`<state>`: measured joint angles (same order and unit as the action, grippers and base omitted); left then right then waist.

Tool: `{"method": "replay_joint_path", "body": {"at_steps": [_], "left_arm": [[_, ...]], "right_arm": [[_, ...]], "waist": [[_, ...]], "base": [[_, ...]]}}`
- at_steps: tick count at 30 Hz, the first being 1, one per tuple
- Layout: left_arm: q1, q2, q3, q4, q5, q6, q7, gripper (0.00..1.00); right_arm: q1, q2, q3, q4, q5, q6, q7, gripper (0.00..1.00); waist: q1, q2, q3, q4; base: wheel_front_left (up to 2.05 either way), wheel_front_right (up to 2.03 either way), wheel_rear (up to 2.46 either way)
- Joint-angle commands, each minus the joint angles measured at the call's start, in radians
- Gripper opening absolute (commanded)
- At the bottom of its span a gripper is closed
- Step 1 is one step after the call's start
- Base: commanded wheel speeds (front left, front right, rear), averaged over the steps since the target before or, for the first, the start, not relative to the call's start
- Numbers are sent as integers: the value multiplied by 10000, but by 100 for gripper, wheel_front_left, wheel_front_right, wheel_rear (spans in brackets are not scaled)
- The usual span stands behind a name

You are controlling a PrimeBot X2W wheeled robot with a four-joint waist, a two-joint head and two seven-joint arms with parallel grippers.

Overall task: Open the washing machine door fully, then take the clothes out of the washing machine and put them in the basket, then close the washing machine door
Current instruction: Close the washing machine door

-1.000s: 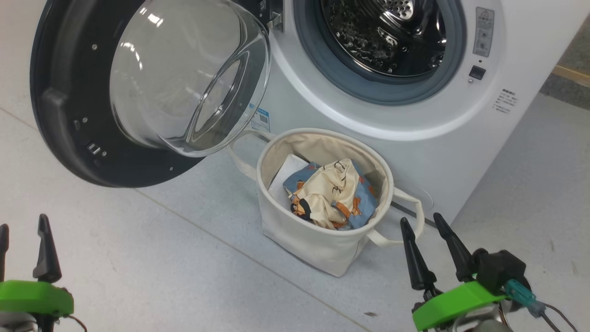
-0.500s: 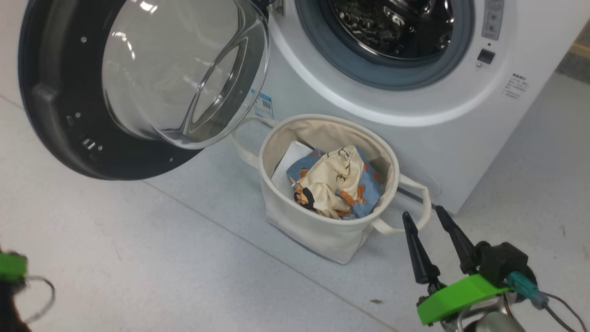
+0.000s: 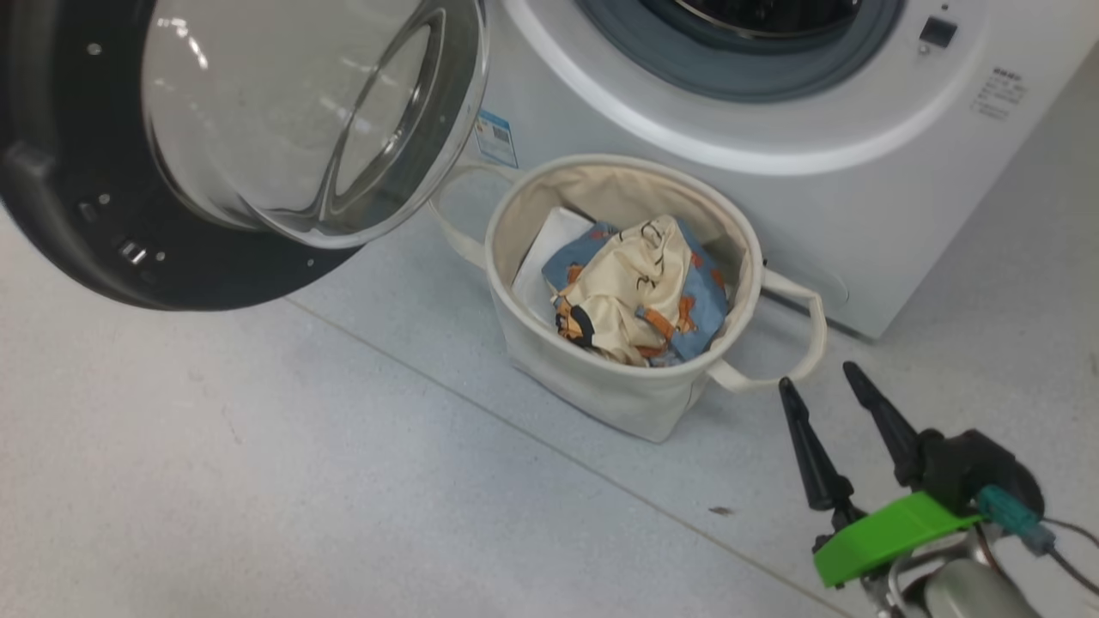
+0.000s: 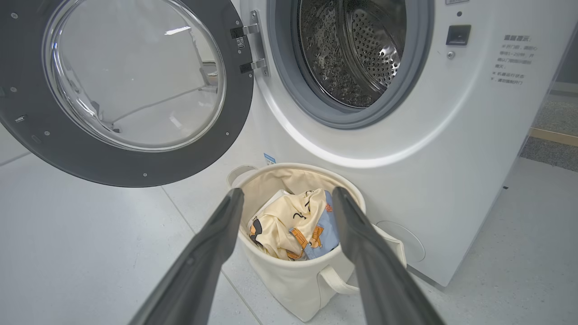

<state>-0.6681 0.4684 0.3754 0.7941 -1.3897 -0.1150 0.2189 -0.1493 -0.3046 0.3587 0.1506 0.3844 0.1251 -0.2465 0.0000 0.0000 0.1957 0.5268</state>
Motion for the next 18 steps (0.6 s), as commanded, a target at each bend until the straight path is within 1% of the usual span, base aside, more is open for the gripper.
{"method": "replay_joint_path", "body": {"at_steps": [1,4,9,18], "left_arm": [[-422,709,340,-106,-169,-76,200,0],[-1117,868,510,636,-588,-25,651,0],[-2057,1069,201,1542,-548,31,1171,0],[-3442,1234,-35,2362,-384,-88,905,0]], "right_arm": [[-340,-199,148,-377,-67,56,32,100],[-367,-420,85,-536,-100,56,195,100],[-326,-699,-64,-918,-152,56,489,100],[-152,-1092,-419,-1703,-293,56,983,100]], "waist": [[0,0,159,-57],[0,0,364,-127],[0,0,722,-290],[0,0,1381,-607]], "base": [[0,0,0],[0,0,0],[0,0,0],[0,0,0]]}}
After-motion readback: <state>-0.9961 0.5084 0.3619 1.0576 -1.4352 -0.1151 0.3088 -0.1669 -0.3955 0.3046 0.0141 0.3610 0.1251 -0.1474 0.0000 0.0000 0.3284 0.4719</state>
